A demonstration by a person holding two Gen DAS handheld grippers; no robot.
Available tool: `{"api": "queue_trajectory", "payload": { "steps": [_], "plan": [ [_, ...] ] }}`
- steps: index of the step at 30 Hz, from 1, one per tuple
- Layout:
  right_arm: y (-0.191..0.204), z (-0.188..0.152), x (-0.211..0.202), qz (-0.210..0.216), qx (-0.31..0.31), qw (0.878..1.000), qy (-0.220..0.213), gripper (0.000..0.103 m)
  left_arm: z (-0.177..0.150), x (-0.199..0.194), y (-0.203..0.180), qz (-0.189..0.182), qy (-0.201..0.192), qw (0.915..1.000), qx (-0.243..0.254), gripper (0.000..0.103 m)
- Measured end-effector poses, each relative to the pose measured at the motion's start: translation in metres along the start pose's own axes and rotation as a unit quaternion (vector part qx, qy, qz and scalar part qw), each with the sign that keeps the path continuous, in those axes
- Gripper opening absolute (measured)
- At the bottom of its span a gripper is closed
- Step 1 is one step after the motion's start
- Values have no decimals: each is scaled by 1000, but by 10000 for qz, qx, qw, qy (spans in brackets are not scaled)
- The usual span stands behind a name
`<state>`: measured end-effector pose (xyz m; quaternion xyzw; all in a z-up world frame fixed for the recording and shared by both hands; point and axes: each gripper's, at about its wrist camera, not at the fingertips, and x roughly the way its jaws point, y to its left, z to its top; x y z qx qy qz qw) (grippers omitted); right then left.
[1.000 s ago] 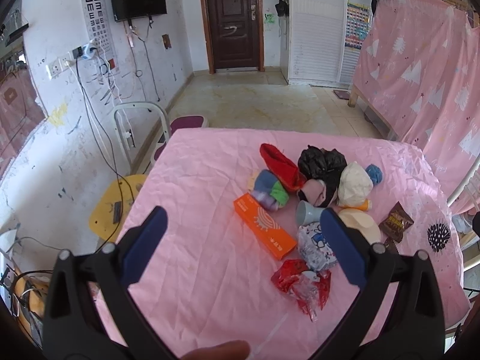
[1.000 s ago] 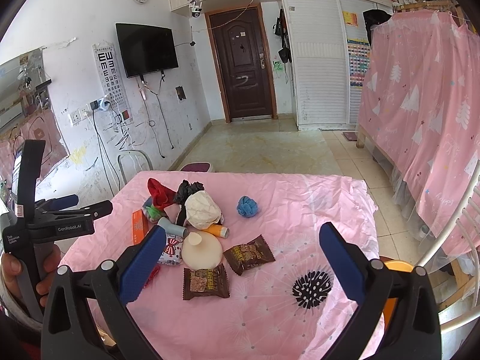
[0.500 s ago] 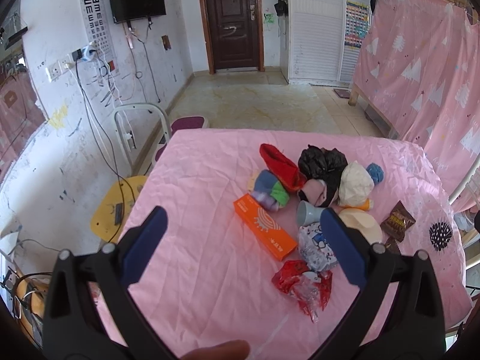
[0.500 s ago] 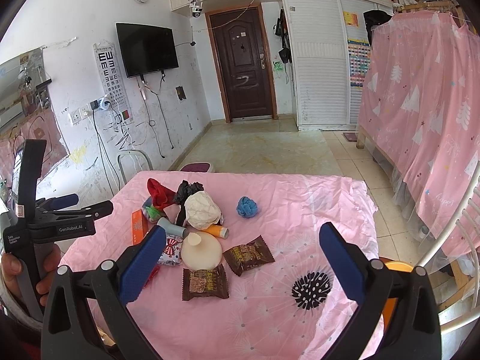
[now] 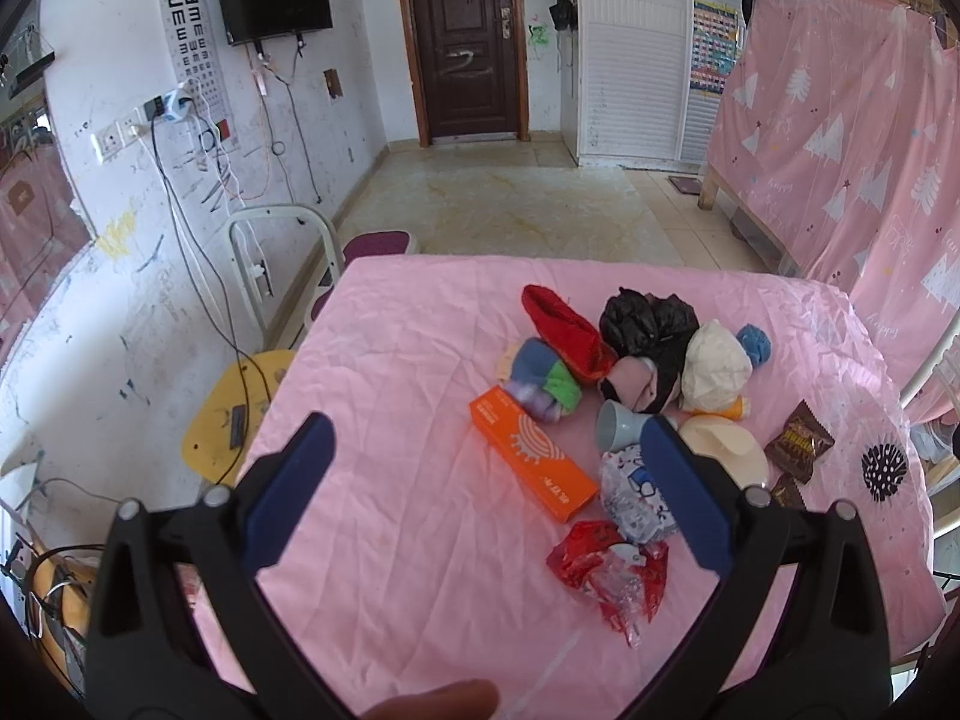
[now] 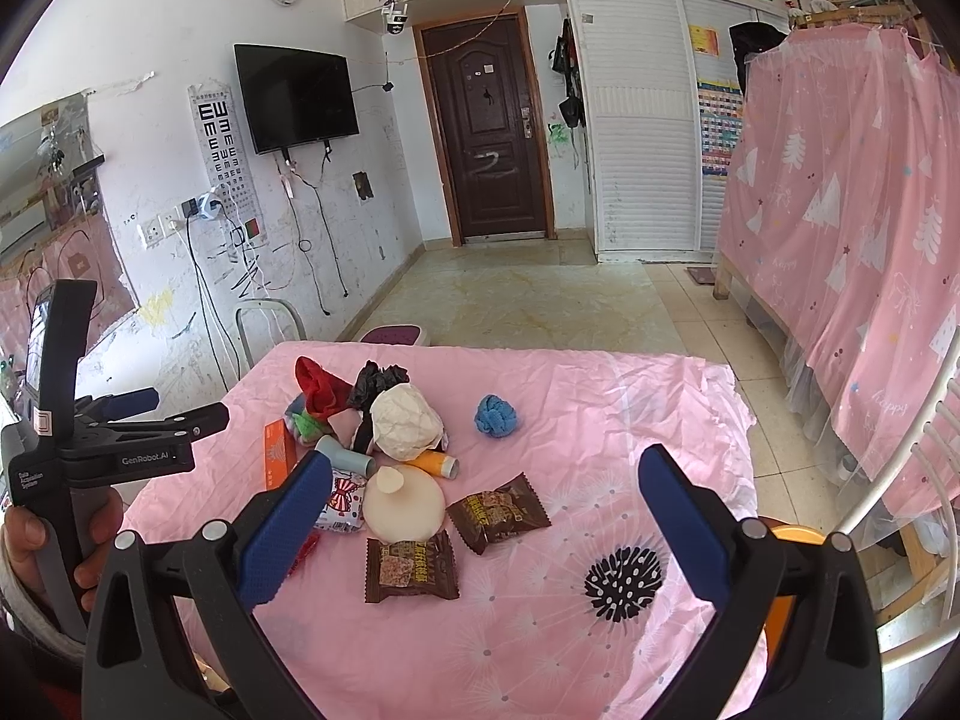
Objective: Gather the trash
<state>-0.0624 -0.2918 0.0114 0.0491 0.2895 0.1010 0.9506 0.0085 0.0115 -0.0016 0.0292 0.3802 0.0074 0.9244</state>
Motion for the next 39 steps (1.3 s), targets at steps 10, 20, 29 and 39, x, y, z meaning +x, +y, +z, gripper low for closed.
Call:
{"api": "queue_trajectory", "payload": {
  "steps": [10, 20, 29, 39],
  "plan": [
    [0, 1, 0, -2, -8, 10000, 2, 92, -1, 2, -5, 0, 7, 10000, 18, 98],
    [2, 2, 1, 11, -45, 10000, 25, 92, -2, 5, -4, 12, 21, 10000, 19, 98],
    [7, 3, 10, 25, -90, 9999, 125, 92, -5, 14, -5, 35, 88, 9999, 37, 98],
    [8, 0, 54, 32, -162, 9981, 597, 92, -1, 39, 26, 19, 468, 9982, -375, 98]
  ]
}}
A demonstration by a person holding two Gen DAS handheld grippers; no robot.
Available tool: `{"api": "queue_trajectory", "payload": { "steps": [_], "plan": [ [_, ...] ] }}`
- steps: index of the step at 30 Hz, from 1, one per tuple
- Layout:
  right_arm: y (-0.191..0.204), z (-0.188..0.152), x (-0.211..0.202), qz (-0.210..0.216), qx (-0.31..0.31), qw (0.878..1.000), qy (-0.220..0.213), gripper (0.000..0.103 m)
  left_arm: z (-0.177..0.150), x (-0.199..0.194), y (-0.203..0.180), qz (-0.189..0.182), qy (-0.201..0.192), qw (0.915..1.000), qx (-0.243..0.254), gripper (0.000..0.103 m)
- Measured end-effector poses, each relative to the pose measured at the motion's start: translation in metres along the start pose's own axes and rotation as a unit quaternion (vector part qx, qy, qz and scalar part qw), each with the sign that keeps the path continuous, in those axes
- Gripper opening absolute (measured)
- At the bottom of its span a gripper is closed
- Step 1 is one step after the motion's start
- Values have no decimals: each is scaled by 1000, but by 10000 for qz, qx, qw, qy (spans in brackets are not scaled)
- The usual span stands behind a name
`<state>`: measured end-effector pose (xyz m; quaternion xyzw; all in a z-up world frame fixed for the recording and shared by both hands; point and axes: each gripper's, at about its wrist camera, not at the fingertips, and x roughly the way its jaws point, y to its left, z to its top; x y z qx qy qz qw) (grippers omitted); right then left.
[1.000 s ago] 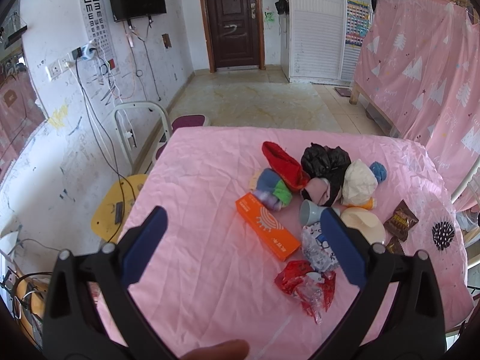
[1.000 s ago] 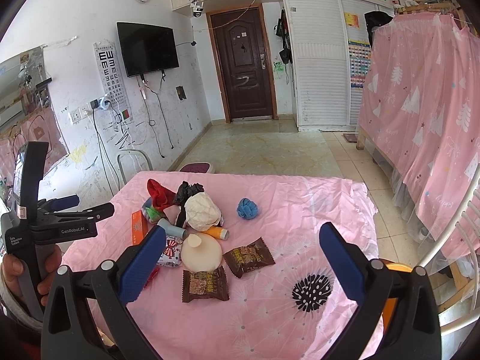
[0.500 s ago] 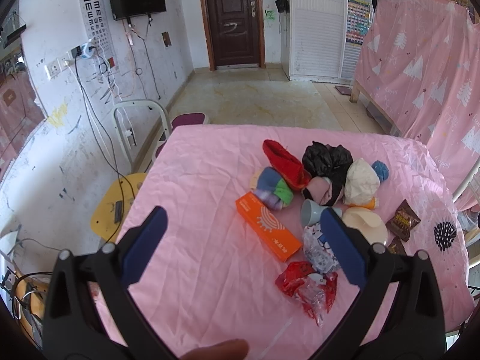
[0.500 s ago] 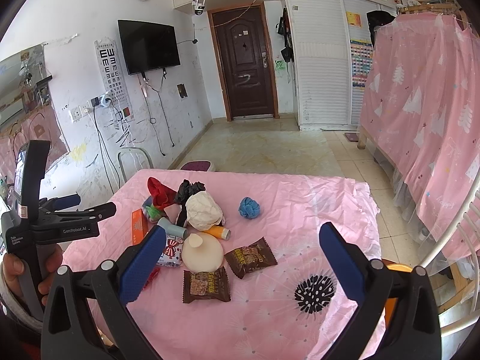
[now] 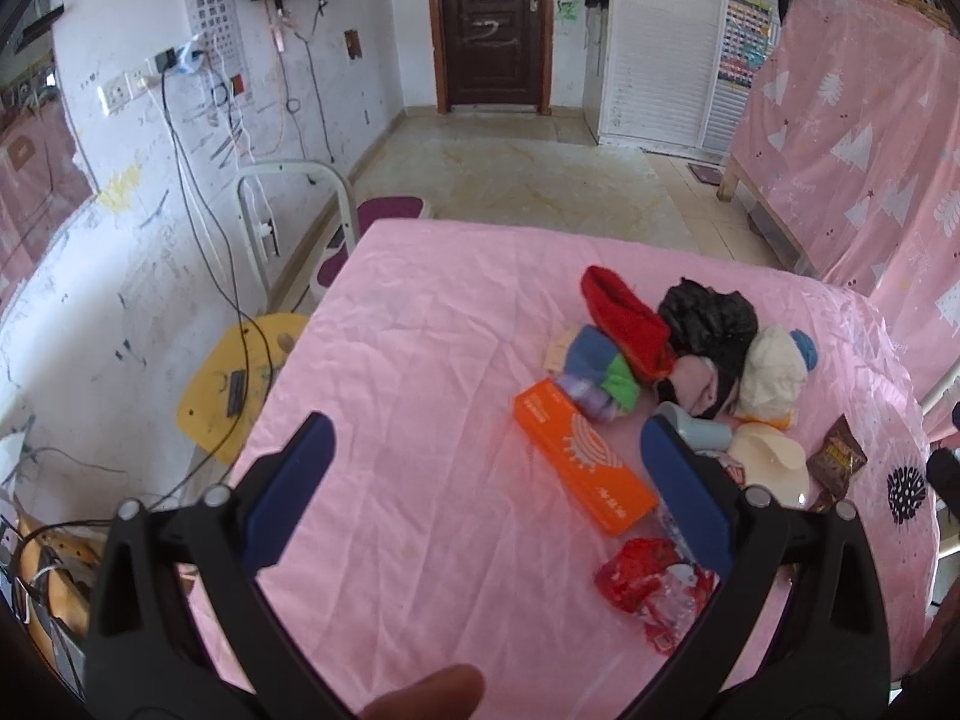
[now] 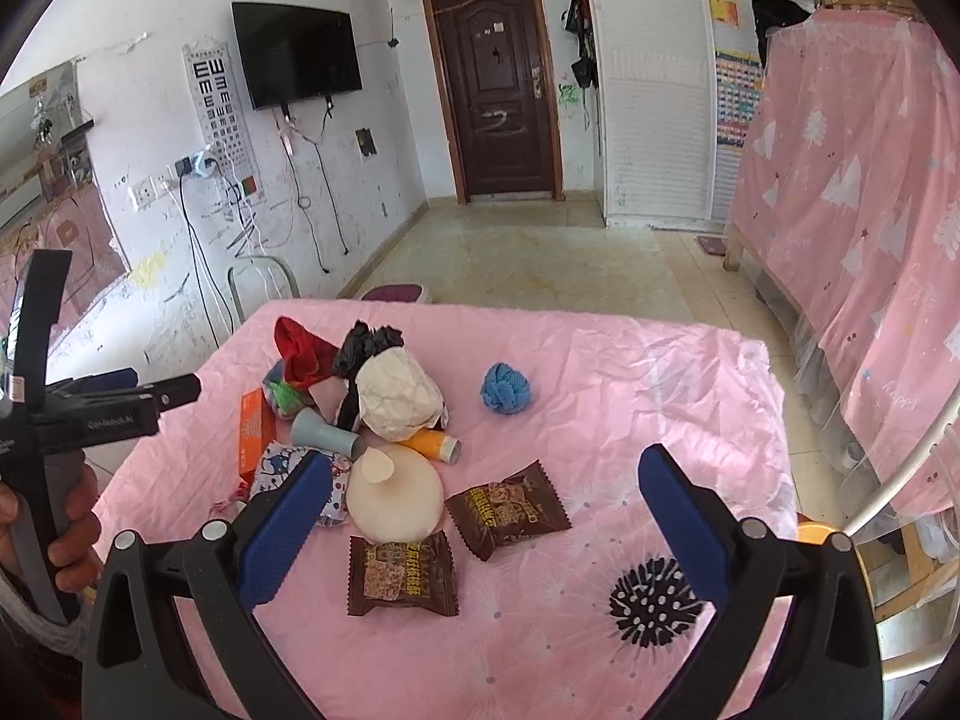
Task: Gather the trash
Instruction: 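Grasp the orange box with the left tool while the right tool grasps the brown snack packet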
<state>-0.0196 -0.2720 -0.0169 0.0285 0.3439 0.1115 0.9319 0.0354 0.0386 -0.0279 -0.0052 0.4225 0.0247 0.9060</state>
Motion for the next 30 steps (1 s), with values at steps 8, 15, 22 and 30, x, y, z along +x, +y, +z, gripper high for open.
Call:
{"api": "queue_trajectory", "payload": {
  "steps": [8, 15, 22, 30],
  "plan": [
    [12, -4, 34, 278, -226, 9986, 386, 92, 1, 31, 9, -357, 625, 9969, -313, 98],
    [21, -17, 49, 516, -511, 9942, 797, 92, -2, 54, -11, -482, 1131, 9919, -321, 84],
    [24, -37, 50, 852, -698, 9874, 1138, 84, 3, 63, -25, -319, 1435, 9878, -522, 70],
    [29, -47, 62, 1011, -827, 9808, 1451, 65, 8, 70, -38, -369, 1679, 9826, -700, 62]
  ]
}}
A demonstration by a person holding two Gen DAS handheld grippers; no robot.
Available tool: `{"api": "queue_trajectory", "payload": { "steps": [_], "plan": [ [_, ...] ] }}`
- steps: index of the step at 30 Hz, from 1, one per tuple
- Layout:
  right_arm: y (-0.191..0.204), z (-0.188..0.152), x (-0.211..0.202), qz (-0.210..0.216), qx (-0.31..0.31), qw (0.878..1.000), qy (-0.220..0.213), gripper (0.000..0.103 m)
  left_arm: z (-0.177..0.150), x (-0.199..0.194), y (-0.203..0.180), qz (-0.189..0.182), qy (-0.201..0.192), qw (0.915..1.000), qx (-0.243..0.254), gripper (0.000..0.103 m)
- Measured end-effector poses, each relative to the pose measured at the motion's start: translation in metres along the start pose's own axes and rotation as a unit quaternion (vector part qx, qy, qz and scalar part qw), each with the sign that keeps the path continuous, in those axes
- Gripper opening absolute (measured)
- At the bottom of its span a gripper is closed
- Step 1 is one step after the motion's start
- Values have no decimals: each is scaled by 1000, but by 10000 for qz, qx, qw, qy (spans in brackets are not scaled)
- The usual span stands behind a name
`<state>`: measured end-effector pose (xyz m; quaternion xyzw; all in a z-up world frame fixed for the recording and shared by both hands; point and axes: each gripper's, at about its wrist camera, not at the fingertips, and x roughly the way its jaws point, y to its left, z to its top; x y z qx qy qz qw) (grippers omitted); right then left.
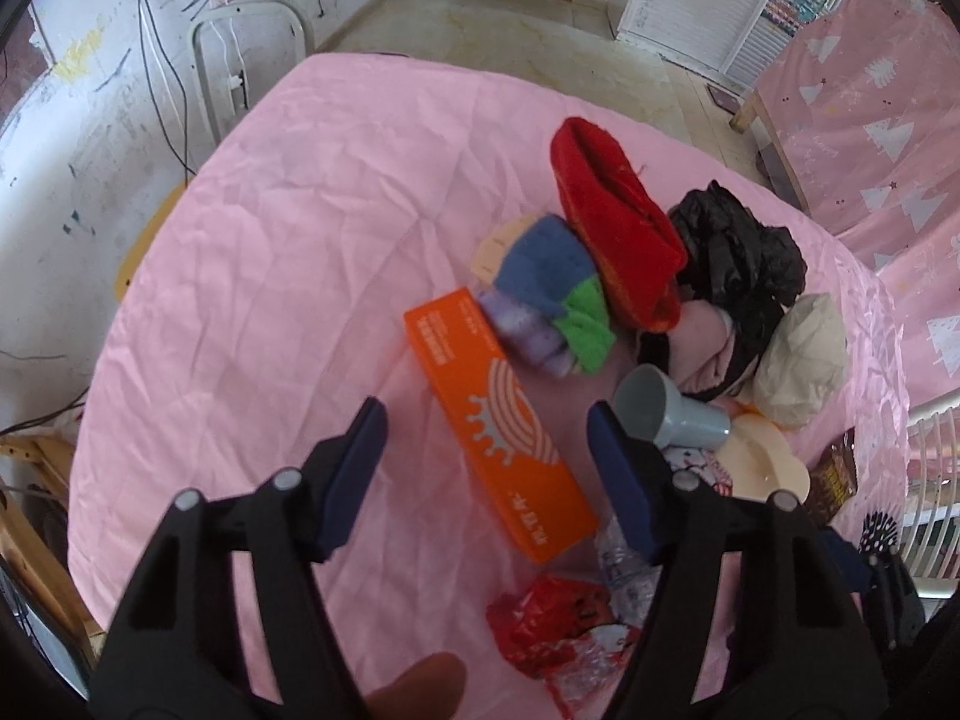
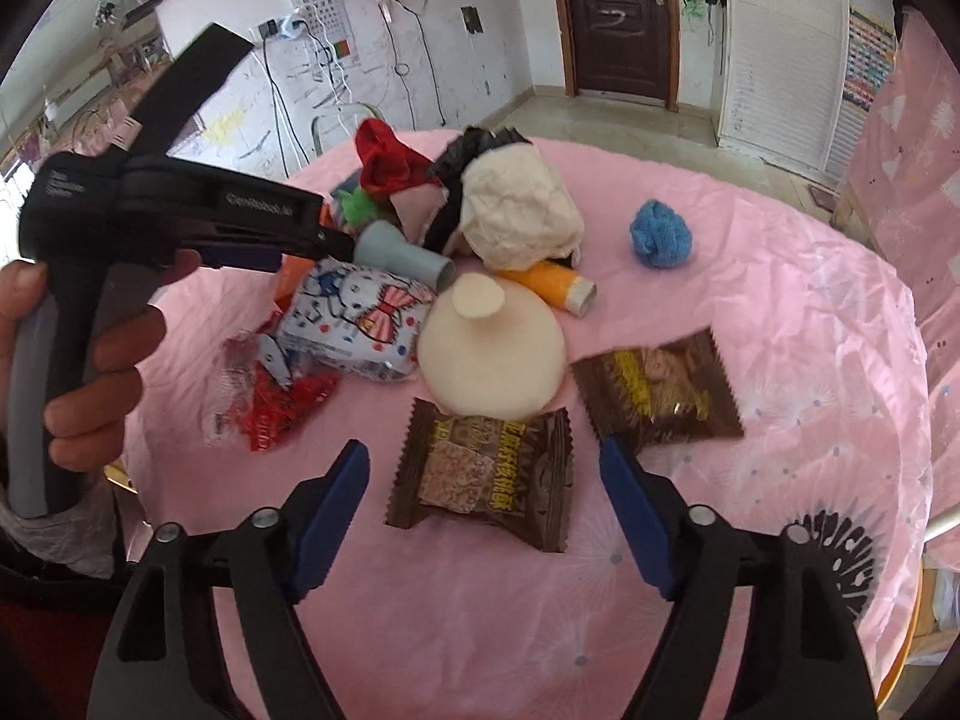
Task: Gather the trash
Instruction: 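Grasp the orange box with the left tool while the right tool grasps the brown snack packet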
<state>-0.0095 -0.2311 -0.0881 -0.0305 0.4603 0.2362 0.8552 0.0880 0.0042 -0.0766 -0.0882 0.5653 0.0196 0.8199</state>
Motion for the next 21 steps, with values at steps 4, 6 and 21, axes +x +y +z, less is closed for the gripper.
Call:
{"api": "queue_trajectory", "payload": {
  "steps": [4, 6, 21],
  "plan": [
    [2, -2, 4, -100, -68, 9999, -12, 51, 0, 2, 4, 56, 44, 9999, -105, 46],
    [2, -3, 4, -129, -89, 9999, -51, 48, -1, 2, 9, 64, 42, 9999, -141, 32],
    [-16, -15, -56, 389, 251, 9946, -924, 27, -19, -61, 11, 342, -783, 9962, -163, 22]
  ]
}}
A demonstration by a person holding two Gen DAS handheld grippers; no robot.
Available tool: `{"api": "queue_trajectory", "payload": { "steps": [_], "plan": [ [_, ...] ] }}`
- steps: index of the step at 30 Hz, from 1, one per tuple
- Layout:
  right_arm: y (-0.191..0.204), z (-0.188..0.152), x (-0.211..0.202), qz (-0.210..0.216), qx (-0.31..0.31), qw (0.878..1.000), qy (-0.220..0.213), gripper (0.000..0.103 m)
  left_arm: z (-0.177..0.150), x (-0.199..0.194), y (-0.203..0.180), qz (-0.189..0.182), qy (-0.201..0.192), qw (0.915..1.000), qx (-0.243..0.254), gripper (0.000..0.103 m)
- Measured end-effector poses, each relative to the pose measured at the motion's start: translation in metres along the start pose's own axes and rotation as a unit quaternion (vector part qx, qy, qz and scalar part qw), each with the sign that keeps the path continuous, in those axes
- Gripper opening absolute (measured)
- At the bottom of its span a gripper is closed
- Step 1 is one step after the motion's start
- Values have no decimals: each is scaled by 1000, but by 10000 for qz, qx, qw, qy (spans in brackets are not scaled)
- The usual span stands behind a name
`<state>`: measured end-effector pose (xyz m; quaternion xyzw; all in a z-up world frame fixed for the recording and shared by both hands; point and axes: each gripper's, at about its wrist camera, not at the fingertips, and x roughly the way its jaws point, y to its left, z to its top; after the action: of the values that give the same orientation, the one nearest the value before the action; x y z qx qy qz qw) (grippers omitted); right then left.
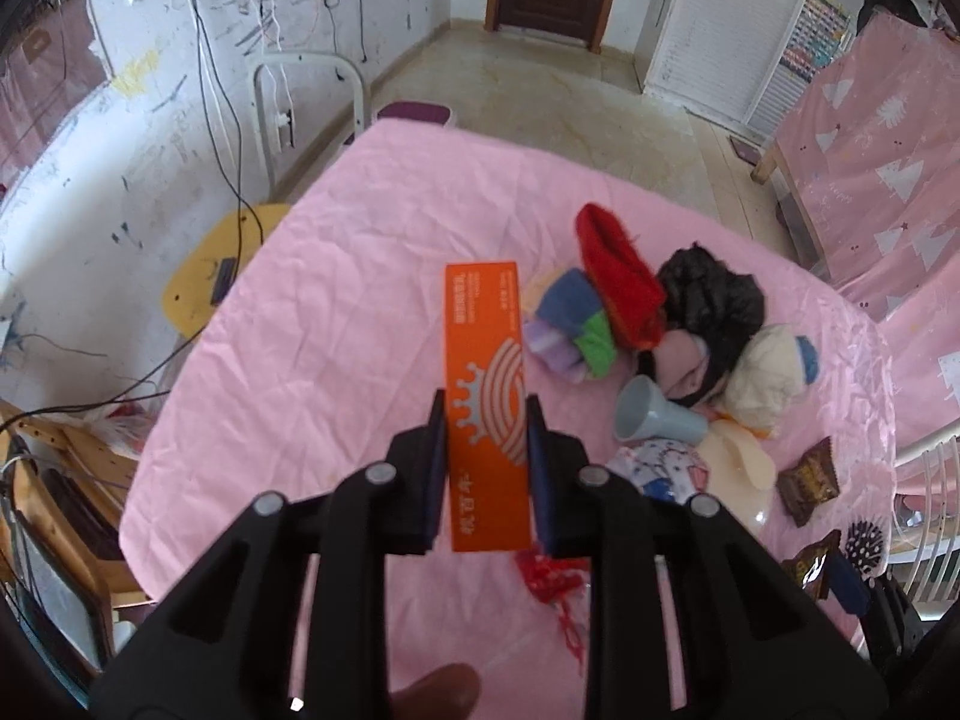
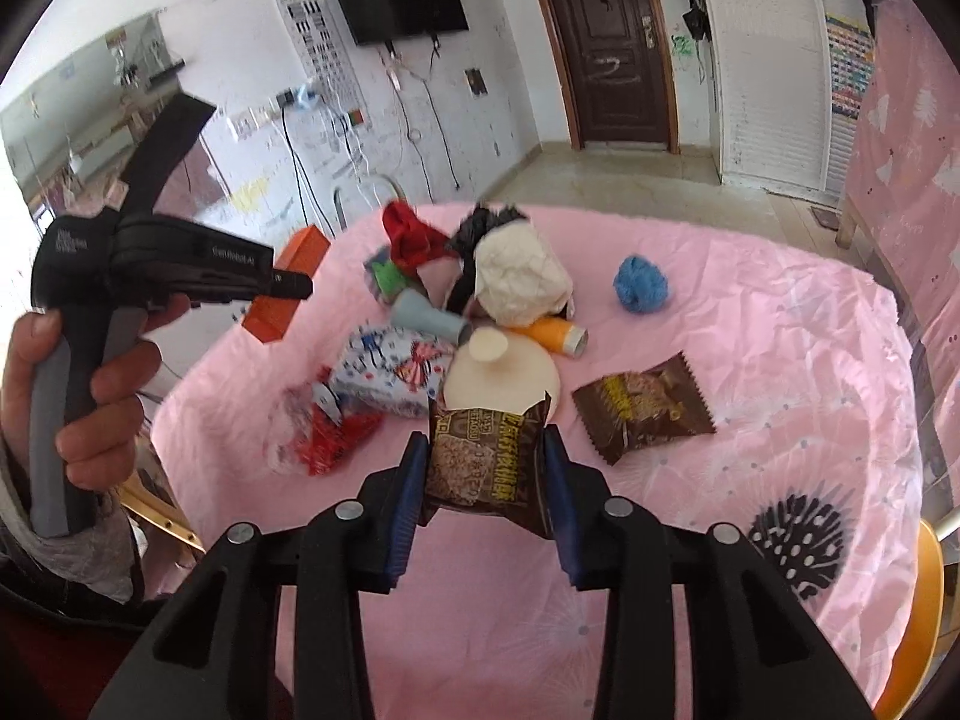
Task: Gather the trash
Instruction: 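Grasp the orange box with the left tool while the right tool grasps the brown snack packet, then carry both items over the orange bin and open both tools to drop them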
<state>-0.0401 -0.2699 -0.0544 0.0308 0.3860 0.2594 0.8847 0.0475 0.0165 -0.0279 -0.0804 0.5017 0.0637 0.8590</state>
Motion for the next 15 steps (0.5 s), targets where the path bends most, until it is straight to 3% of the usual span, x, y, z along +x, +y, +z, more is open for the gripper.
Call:
{"api": "queue_trajectory", "payload": {
  "steps": [7, 15],
  "plan": [
    [-29, -2, -66, -140, 354, 9963, -776, 28, -6, -39, -62, -293, -291, 9974, 585, 22],
    [-102, -30, -137, -1048, 1022, 9804, -1322, 28, -31, -57, -170, -1021, -223, 9825, 1541, 22]
  ]
}}
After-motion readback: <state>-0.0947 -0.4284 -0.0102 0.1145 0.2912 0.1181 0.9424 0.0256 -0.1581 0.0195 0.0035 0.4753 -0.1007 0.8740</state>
